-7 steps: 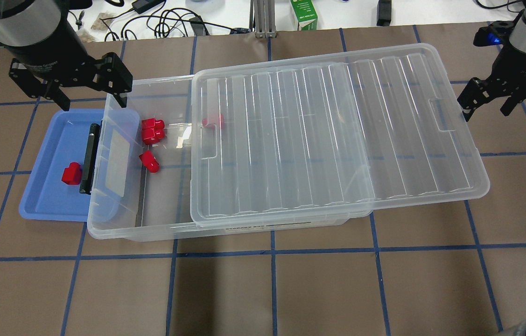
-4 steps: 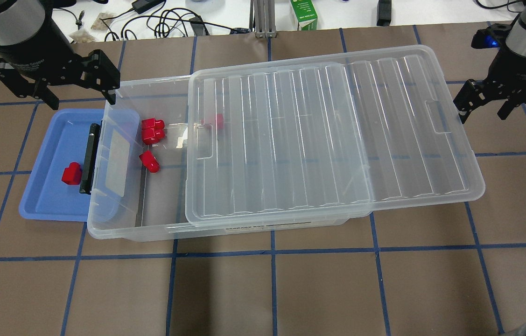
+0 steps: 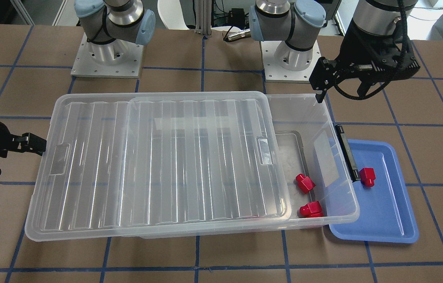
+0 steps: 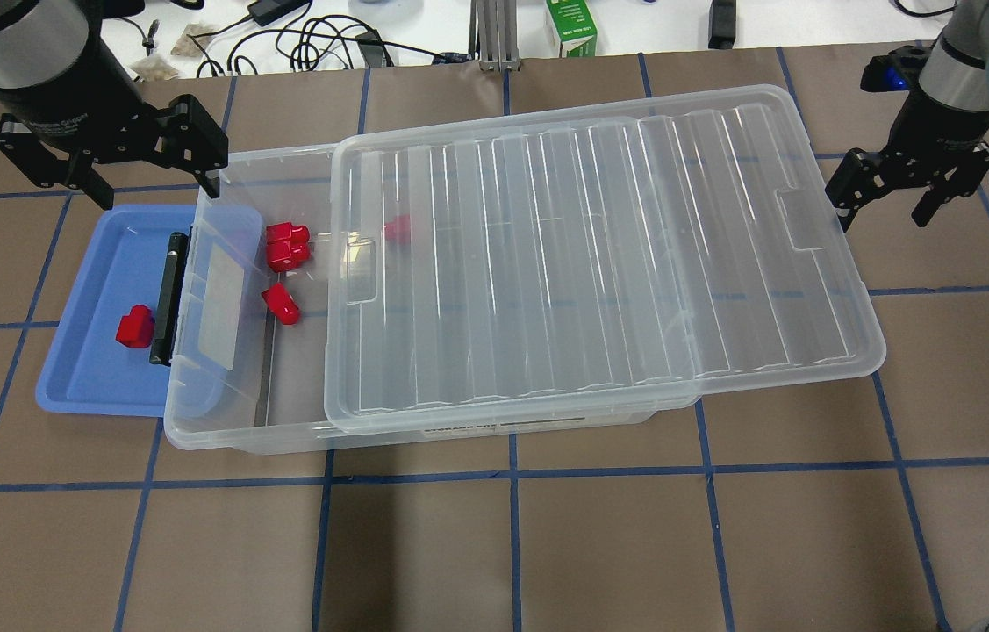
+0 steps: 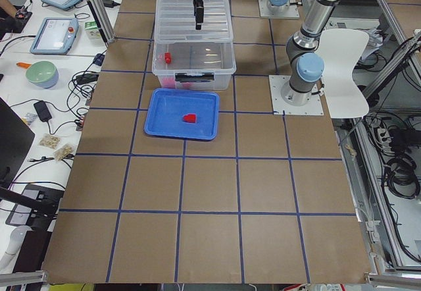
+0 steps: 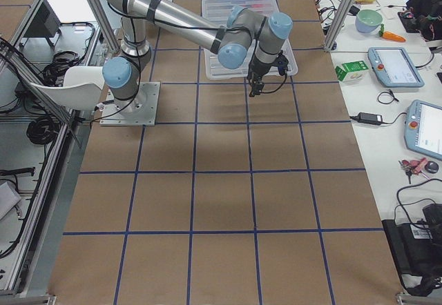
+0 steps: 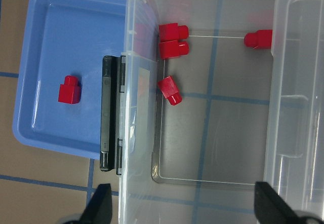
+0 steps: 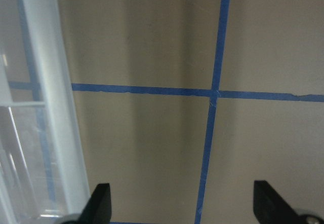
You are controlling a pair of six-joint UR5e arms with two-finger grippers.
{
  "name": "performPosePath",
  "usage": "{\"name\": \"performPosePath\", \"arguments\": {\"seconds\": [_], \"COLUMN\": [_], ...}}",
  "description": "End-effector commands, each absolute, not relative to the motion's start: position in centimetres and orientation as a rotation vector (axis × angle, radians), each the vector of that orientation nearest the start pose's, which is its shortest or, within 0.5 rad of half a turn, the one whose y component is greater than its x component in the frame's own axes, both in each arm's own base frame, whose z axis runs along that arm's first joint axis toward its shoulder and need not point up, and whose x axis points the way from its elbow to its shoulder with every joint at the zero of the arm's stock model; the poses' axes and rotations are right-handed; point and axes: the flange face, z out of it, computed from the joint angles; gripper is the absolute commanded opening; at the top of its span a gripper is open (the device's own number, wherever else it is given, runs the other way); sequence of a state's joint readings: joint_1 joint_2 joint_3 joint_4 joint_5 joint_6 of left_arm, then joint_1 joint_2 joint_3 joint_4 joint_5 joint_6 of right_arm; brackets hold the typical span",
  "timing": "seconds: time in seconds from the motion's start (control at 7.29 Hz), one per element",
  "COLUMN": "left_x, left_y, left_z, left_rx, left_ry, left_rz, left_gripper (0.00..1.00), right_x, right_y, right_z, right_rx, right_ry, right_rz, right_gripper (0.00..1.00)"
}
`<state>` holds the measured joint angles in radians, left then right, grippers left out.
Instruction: Place red block in blue tray from box
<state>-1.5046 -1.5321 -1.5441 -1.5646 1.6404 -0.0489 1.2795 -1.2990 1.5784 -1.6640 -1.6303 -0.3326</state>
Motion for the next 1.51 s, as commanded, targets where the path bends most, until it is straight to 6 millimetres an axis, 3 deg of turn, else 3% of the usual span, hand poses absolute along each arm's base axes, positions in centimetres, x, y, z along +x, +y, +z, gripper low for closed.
{"name": "performPosePath", "arguments": {"seconds": [0.0,0.69,1.37], "left_x": [-9.4,-9.4,-9.4], "left_y": [-48.6,-48.5,-48.5], "left_z": [52.3,52.3,52.2], "left_rx": [-0.169,-0.157,-0.159], "left_ry": [3.062,3.058,3.059], "left_rz": [-0.114,-0.116,-0.113], "left_gripper": [1.0,1.0,1.0], "right_x": [-1.3,5.5,8.2], "right_y": [-58.5,-58.2,-58.0], "right_z": [34.8,34.9,34.7], "right_rx": [-0.043,0.037,0.039], "right_ry": [3.124,3.135,3.142], "right_rz": [0.297,0.29,0.295], "right_gripper": [1.0,1.0,1.0]}}
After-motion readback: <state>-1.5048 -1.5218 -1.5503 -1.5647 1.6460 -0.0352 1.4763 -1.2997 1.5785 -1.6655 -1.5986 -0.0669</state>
